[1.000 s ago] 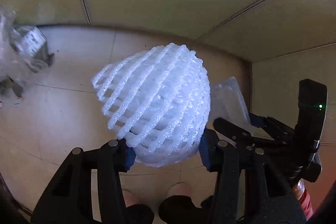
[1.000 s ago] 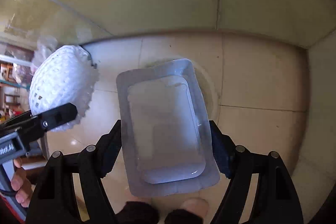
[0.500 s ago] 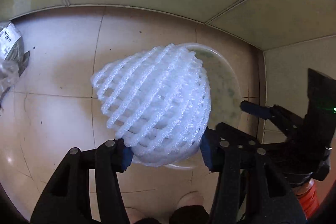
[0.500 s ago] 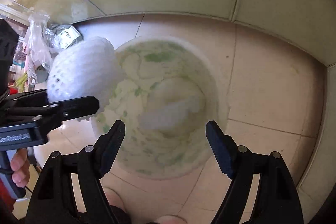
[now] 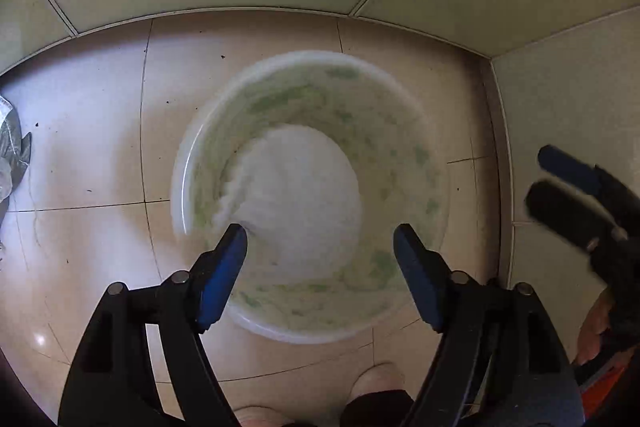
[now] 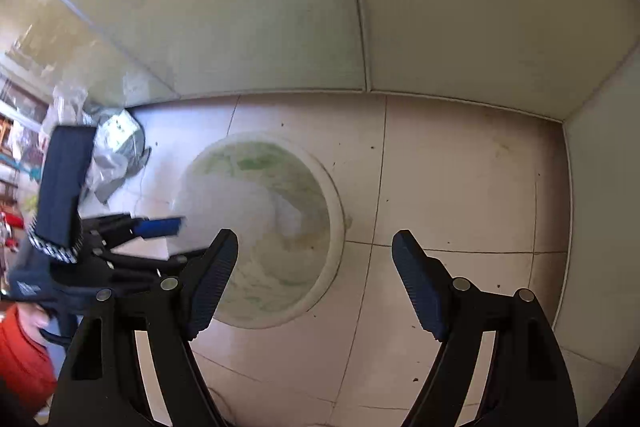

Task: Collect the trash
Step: 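Raise both open tools back toward the counter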

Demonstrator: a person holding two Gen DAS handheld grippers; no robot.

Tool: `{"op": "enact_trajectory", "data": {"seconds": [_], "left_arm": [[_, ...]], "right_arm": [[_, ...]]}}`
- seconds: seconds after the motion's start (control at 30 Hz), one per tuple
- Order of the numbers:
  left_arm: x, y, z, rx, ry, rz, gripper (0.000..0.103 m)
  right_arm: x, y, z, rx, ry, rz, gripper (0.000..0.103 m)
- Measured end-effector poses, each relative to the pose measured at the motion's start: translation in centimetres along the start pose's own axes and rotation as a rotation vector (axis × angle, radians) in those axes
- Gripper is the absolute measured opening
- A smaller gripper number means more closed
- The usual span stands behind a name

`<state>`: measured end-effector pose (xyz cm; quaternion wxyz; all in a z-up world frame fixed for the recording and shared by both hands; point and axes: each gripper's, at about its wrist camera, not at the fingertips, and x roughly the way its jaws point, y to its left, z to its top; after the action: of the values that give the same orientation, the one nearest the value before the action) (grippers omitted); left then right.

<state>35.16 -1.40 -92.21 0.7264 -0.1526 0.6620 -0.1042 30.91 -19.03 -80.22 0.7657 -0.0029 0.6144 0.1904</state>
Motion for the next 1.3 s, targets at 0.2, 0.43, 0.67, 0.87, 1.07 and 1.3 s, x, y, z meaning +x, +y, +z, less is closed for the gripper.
{"op": "enact_trajectory", "data": {"seconds": [0.2, 0.43, 0.67, 0.87, 1.07, 1.3], "left_arm": [[-4.1, -0.2, -0.7, -0.047, -0.014, 0.006, 0.075], [-18.6, -2.5, -1.6, -0.118, -0.100, 0.060, 0.075], [-39.6, -6.7, -1.5, -0.131, -0.246, 0.108, 0.075], [-55.2, -10.7, -1.1, -0.087, -0.358, 0.149, 0.075], [-66.0, -12.8, -0.1, -0.057, -0.473, 0.138, 0.075], [-72.7, -15.0, 2.8, -0.015, -0.566, 0.144, 0.075]], "right_arm": [[-3.7, 1.0, 0.6, 0.033, -0.002, 0.004, 0.077], [-14.2, 4.9, 3.3, 0.062, -0.005, 0.020, 0.077], [-32.5, 8.9, 7.8, 0.084, -0.128, 0.011, 0.077], [-48.3, 11.1, 10.4, 0.132, -0.323, -0.028, 0.077], [-58.5, 12.8, 12.1, 0.159, -0.459, -0.115, 0.077], [-63.5, 13.6, 14.1, 0.181, -0.560, -0.183, 0.077]]}}
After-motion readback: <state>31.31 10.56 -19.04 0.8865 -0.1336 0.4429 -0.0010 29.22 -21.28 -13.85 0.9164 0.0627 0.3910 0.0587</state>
